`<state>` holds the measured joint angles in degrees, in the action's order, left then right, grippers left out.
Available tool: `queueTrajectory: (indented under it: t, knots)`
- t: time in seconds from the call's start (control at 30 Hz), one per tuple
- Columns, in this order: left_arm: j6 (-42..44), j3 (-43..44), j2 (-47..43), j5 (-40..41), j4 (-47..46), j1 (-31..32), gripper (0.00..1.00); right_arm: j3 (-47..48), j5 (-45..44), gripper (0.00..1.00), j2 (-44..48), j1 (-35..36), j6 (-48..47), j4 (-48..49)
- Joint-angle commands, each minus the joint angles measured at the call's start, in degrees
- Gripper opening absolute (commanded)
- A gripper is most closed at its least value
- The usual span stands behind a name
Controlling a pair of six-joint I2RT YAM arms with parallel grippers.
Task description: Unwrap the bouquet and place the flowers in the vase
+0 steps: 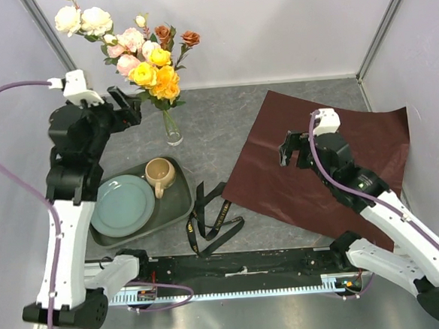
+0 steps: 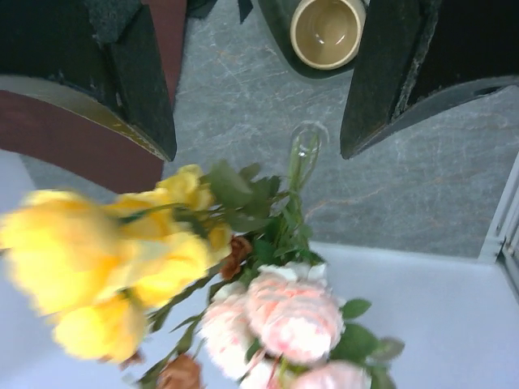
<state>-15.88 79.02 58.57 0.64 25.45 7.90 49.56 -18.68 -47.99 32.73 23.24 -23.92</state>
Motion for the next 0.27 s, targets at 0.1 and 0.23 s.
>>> queueTrajectory:
  t: [0.1,0.23]
  knots:
    - [-4.0,15.6,-6.7,-14.7,4.7,0.1,0.89,19.1,-14.4,0.98,-4.7,0.0,-5.0,-18.5]
    - [-6.9,27.0,-3.0,-26.6,4.7,0.1,0.9,33.5,-21.2,0.98,-3.3,0.0,-11.9,-21.9]
